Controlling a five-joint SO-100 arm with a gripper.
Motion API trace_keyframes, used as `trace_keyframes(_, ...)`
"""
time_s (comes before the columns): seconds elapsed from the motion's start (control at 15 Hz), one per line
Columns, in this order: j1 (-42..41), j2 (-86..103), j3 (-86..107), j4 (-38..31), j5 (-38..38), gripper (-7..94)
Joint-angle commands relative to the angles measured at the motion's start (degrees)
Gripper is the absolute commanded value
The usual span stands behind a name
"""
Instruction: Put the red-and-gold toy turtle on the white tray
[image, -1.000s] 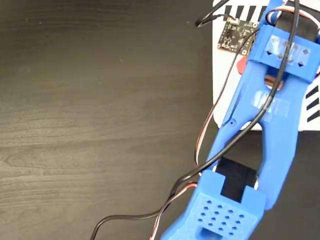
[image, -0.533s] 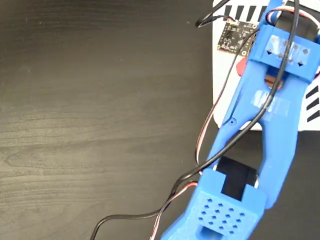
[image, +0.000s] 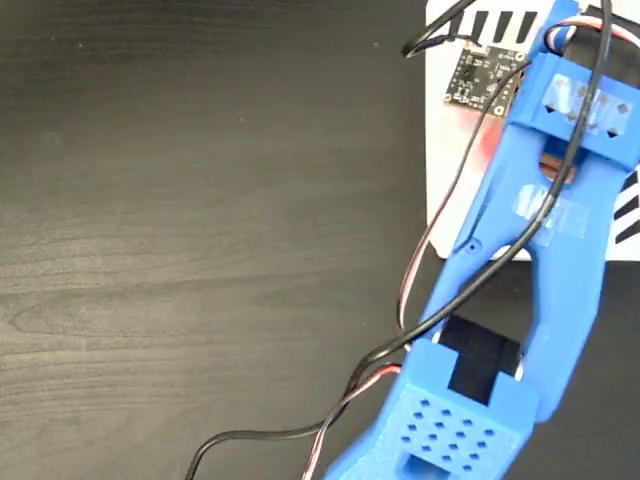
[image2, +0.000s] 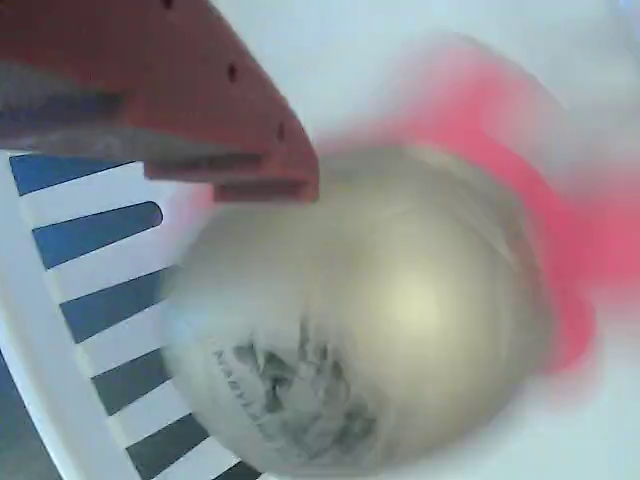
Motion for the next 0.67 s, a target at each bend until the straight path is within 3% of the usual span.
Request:
trace_keyframes(0.0,0.4,2.9,0.3,0.8,-1.0,62)
trace_keyframes(0.13,0.4,3.6,1.2,0.6,-1.0,62)
trace_keyframes(0.2,0.3,4.1,1.6,0.3,-1.0,56)
trace_keyframes(0.33,0.2,6.8,2.2,-2.0,0.4,17)
trace_keyframes(0.4,-0.1,8.0,2.0,-2.5,1.4,3)
trace_keyframes(0.6,-1.8,12.7,1.6,-4.9,4.0,0)
